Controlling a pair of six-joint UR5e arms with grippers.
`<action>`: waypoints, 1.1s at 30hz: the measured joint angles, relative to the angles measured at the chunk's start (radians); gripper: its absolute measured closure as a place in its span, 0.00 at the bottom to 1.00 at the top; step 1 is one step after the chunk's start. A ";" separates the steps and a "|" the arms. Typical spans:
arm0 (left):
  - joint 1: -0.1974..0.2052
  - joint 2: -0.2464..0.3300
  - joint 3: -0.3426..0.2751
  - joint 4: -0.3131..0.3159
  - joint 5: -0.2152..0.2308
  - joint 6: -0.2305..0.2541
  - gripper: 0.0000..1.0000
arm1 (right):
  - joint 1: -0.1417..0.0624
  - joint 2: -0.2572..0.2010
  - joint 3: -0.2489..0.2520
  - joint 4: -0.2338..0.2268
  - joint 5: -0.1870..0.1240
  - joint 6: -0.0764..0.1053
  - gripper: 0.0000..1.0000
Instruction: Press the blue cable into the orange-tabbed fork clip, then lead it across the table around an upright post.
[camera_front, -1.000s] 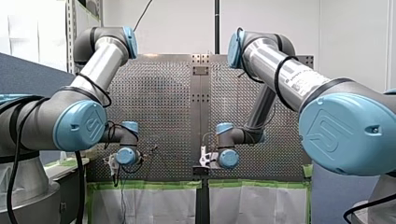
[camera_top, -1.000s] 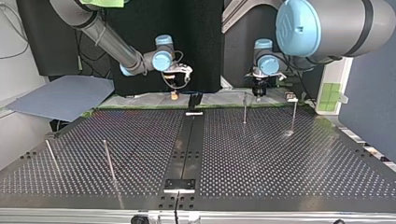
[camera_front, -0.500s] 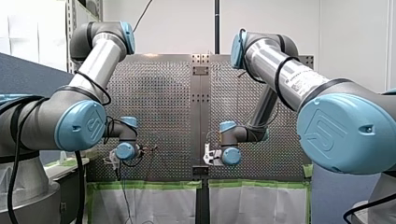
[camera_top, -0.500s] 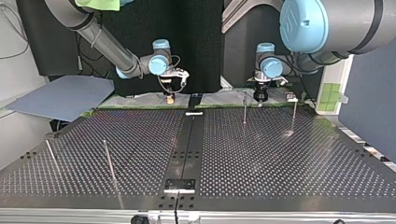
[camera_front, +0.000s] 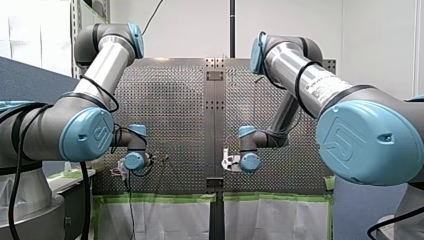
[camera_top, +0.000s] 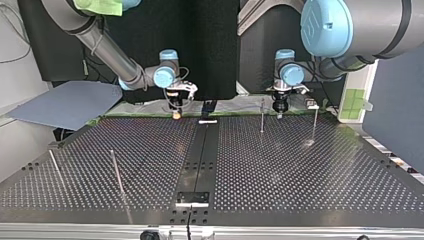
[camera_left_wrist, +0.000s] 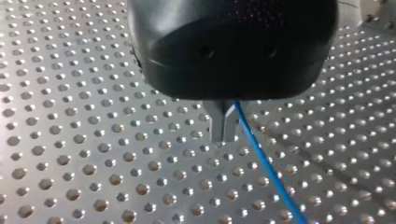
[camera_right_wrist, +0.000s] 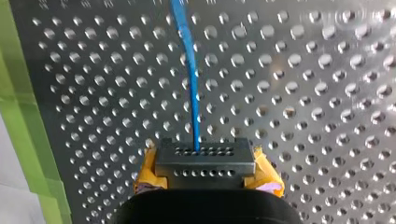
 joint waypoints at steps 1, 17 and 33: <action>0.001 0.000 0.001 0.002 0.000 -0.002 0.96 | -0.004 0.000 -0.001 0.000 0.000 0.000 1.00; 0.018 0.000 0.002 -0.034 0.022 0.090 0.00 | -0.015 0.001 0.000 0.004 -0.005 -0.002 1.00; 0.006 0.003 -0.020 -0.178 -0.022 0.208 0.00 | -0.007 0.001 0.000 0.014 -0.006 0.000 1.00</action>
